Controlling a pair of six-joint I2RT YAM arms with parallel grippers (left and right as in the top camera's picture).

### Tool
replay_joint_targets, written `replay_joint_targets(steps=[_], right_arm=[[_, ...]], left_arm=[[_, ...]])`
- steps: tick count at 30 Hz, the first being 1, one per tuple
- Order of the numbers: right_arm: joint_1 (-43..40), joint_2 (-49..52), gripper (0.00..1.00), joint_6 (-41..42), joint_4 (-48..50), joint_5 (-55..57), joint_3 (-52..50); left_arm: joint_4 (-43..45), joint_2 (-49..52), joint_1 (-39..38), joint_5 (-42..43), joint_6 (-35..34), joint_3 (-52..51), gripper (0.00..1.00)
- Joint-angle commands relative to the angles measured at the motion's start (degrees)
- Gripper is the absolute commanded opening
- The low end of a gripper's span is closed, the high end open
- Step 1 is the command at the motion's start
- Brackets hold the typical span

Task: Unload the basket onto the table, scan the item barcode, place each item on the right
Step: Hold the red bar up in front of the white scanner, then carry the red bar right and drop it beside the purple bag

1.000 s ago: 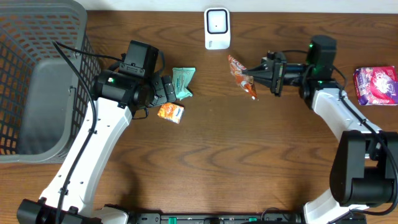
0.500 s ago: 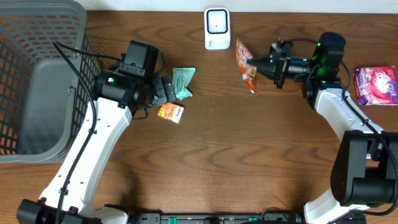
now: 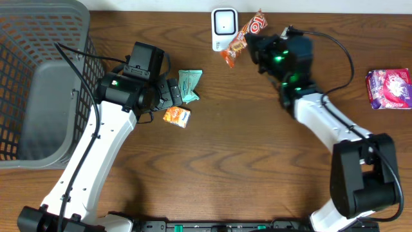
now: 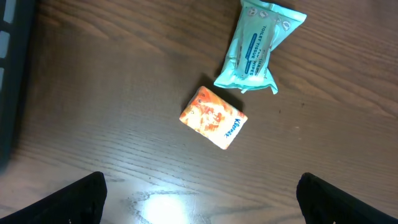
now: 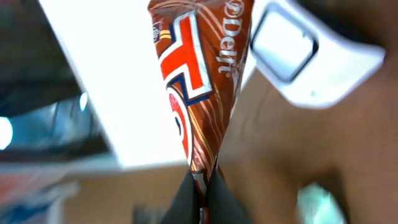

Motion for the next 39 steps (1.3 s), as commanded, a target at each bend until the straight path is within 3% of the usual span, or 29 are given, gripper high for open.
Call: replay_joint_targets(steps=[1, 5, 11, 17, 30, 35, 39], right_arm=[[2.78, 1.01, 0.01, -6.43, 2.93, 19.85, 1.77], [3.21, 5.81, 0.01, -11.82, 0.79, 19.47, 10.34], [3.21, 17.33, 0.01, -19.02, -14.38, 18.95, 28.98], [3.21, 26.95, 0.01, -23.58, -17.55, 14.36, 41.31], [3.37, 32.63, 0.01, -25.44, -17.66, 14.80, 43.19], [1.14, 30.36, 0.01, -29.81, -18.47, 15.08, 43.34], [-3.96, 26.21, 0.01, -31.91, -25.59, 15.45, 43.34]], left_arm=[[-0.24, 0.24, 0.17, -0.50, 0.57, 0.52, 0.98], [-0.24, 0.22, 0.17, -0.50, 0.57, 0.52, 0.98], [-0.24, 0.22, 0.17, -0.50, 0.57, 0.52, 0.98], [-0.24, 0.24, 0.17, -0.50, 0.57, 0.52, 0.98], [-0.24, 0.24, 0.17, -0.50, 0.57, 0.52, 0.98], [-0.24, 0.22, 0.17, -0.50, 0.57, 0.52, 0.98], [-0.24, 0.22, 0.17, -0.50, 0.57, 0.52, 0.98]])
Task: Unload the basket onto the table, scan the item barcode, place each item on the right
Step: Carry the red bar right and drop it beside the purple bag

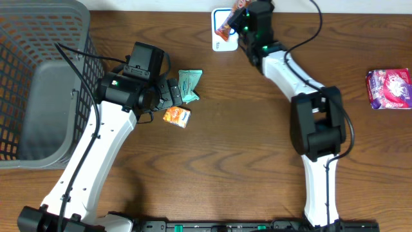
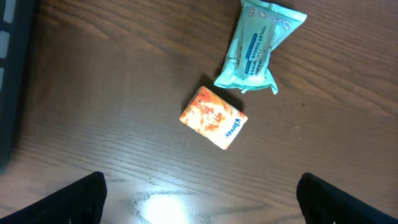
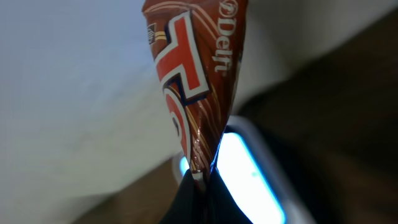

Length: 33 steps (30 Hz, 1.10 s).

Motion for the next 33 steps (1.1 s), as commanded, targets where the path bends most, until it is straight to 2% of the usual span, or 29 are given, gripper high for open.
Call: replay_joint_targets(steps=[1, 6, 11, 20, 25, 28, 29, 33], right_arm=[[-6.38, -6.21, 0.01, -4.85, -4.55, 0.85, 1.38], [-15.54, -10.56, 0.01, -19.89, -20.44, 2.91, 1.38], [-24.22, -11.19, 0.01, -25.57, -31.98, 6.82, 1.38], [-36.09, -11.04, 0.01, -23.61, -38.53, 7.48, 1.27], [-38.69, -10.78, 0.01, -23.58, -37.55, 7.61, 1.25], [-39.23, -10.40, 0.02, -20.09, -36.20, 7.63, 1.14], [-39.36, -10.12, 0.04, -17.20, -35.85, 7.63, 1.11], [-39.43, -8.44, 0.22, -11.56, -34.60, 7.61, 1.09]], left_arm=[[-0.24, 0.24, 0.17, -0.50, 0.57, 0.52, 0.98], [-0.24, 0.24, 0.17, -0.50, 0.59, 0.52, 0.98], [-0.24, 0.24, 0.17, -0.50, 0.57, 0.52, 0.98], [-0.24, 0.24, 0.17, -0.50, 0.57, 0.52, 0.98], [-0.24, 0.26, 0.17, -0.50, 0.57, 0.52, 0.98], [-0.24, 0.24, 0.17, -0.50, 0.57, 0.52, 0.98], [-0.24, 0.24, 0.17, -0.50, 0.57, 0.52, 0.98], [-0.24, 0.24, 0.17, -0.50, 0.57, 0.52, 0.98]])
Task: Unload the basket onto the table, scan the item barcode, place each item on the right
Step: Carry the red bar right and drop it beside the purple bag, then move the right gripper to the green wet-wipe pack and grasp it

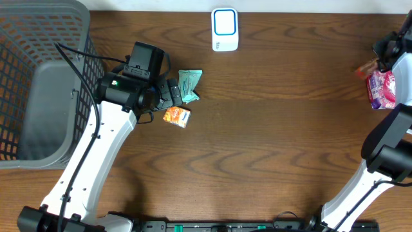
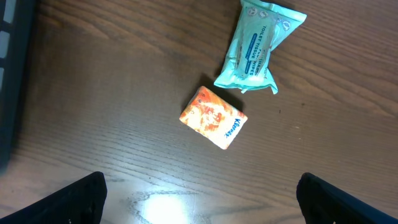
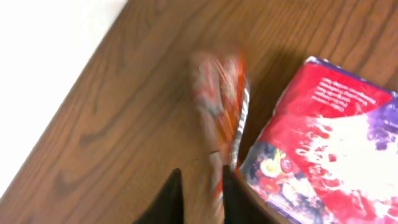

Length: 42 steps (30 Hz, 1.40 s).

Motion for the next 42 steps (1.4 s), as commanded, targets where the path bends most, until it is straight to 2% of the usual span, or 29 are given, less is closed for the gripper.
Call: replay_joint_targets(steps=[1, 2, 4, 6, 8, 12, 18, 21, 23, 27, 31, 38, 42], right_arm=[[-0.04, 2.45, 0.30, 5.68, 0.59, 0.76, 0.37], [-0.04, 2.97, 0.46, 5.92, 0.48, 0.83, 0.37], [-0.04, 3.65, 0.67, 5.84, 0.02, 0.92, 0.37], [0.02, 3.78, 0.74, 4.11, -0.94, 0.39, 0.37], [0.07, 3.58, 0.75, -0.87, -0.79, -3.98, 0.37], [0.87, 2.51, 0.77, -9.79, -0.48, -20.74, 0.39], [4.50, 0.98, 0.78, -10.69, 0.24, -47.63, 0.39], [7.80, 1.03, 0.81, -11.34, -2.23, -56.83, 0.37], [10.67, 1.03, 0.88, -13.09, -6.14, -57.16, 0.37], [17.64, 1.16, 0.93, -18.75, -11.89, -56.24, 0.37], [25.05, 1.16, 0.99, -18.71, -13.44, -49.64, 0.37], [38.88, 2.47, 0.99, -11.65, -7.15, -42.12, 0.37], [45.13, 3.34, 0.96, -4.42, -3.76, -35.93, 0.37]], left_arm=[[-0.22, 0.22, 0.17, -0.50, 0.57, 0.52, 0.98], [-0.22, 0.22, 0.17, -0.50, 0.57, 0.52, 0.98], [-0.22, 0.22, 0.17, -0.50, 0.59, 0.52, 0.98], [-0.22, 0.22, 0.17, -0.50, 0.59, 0.52, 0.98], [-0.22, 0.22, 0.17, -0.50, 0.57, 0.52, 0.98], [-0.22, 0.22, 0.17, -0.50, 0.57, 0.52, 0.98], [-0.22, 0.22, 0.17, -0.50, 0.57, 0.52, 0.98], [-0.22, 0.22, 0.17, -0.50, 0.57, 0.52, 0.98], [-0.22, 0.22, 0.17, -0.50, 0.57, 0.52, 0.98], [-0.22, 0.22, 0.17, -0.50, 0.57, 0.52, 0.98], [-0.22, 0.22, 0.17, -0.50, 0.57, 0.52, 0.98], [-0.22, 0.22, 0.17, -0.50, 0.57, 0.52, 0.98], [-0.22, 0.22, 0.17, -0.50, 0.57, 0.52, 0.98]])
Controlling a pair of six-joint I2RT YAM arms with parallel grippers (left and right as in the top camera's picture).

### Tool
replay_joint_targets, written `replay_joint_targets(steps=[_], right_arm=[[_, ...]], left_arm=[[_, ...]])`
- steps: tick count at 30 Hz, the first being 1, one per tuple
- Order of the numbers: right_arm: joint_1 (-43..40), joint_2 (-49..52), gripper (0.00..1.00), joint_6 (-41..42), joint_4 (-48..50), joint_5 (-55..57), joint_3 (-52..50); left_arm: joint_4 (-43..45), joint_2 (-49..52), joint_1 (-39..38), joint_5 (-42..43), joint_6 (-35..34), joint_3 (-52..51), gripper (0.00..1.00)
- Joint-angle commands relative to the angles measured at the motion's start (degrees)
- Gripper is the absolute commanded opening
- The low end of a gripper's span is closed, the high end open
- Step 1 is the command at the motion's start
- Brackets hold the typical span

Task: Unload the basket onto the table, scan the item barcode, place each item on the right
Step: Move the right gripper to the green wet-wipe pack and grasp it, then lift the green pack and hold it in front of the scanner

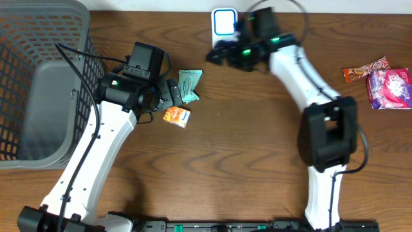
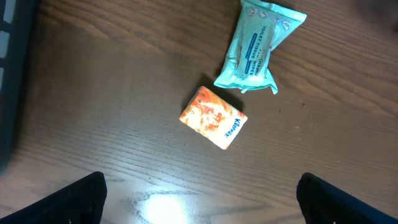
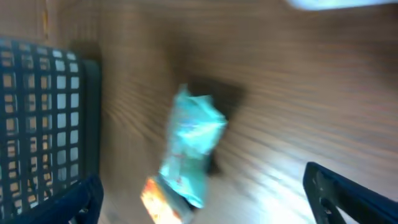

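Note:
The white barcode scanner [image 1: 224, 29] stands at the table's far edge. An orange-brown candy bar [image 1: 365, 69] lies at the far right, against a purple-red packet [image 1: 388, 88]. A teal wipes pack [image 1: 190, 85] [image 2: 258, 53] [image 3: 189, 146] and a small orange tissue pack [image 1: 176, 116] [image 2: 213, 117] [image 3: 163, 202] lie left of centre. My right gripper [image 1: 222, 55] [image 3: 205, 199] is open and empty just in front of the scanner; its view is blurred. Above the two packs my left gripper [image 1: 170, 93] [image 2: 202, 205] hangs open, holding nothing.
A grey mesh basket [image 1: 38, 77] [image 3: 43, 112] fills the left end of the table. A black cable runs from the left arm toward it. The table's far edge passes just behind the scanner.
My right gripper was at the far right with the candy bar between its fingers beside the purple-red packet. Now the bar lies there and the gripper is open near the scanner. Left arm unmoved.
My right gripper first held the candy bar just right of the scanner, then over the scanner. Later it had the bar at the far right by the purple-red packet. Now the bar lies there and the gripper is empty by the scanner. The left gripper stayed open over the packs.

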Motion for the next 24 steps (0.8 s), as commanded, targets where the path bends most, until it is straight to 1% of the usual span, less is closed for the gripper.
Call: replay_joint_targets(steps=[1, 6, 11, 14, 20, 21, 22, 24], right_arm=[[4.07, 0.26, 0.96, 8.09, 0.92, 7.74, 0.37], [8.37, 0.90, 0.95, 11.26, 2.34, 13.27, 0.37], [10.01, 2.69, 0.92, 14.10, 2.45, 16.22, 0.37], [10.08, 4.59, 0.89, 15.04, 3.30, 15.32, 0.37], [11.23, 10.05, 0.84, 14.99, 6.75, 7.37, 0.37], [11.54, 10.75, 0.82, 15.02, 6.73, 7.21, 0.37], [11.78, 11.50, 0.78, 15.02, 6.67, 7.21, 0.37], [12.04, 12.61, 0.65, 15.04, 6.32, 7.21, 0.37]], left_arm=[[-0.22, 0.24, 0.17, -0.50, 0.57, 0.52, 0.98], [-0.22, 0.24, 0.17, -0.50, 0.57, 0.52, 0.98], [-0.22, 0.26, 0.17, -0.50, 0.57, 0.52, 0.98], [-0.22, 0.26, 0.17, -0.50, 0.57, 0.52, 0.98], [-0.22, 0.24, 0.17, -0.50, 0.57, 0.52, 0.98], [-0.22, 0.26, 0.17, -0.50, 0.57, 0.52, 0.98], [-0.22, 0.24, 0.17, -0.50, 0.57, 0.52, 0.98], [-0.22, 0.24, 0.17, -0.50, 0.57, 0.52, 0.98]])
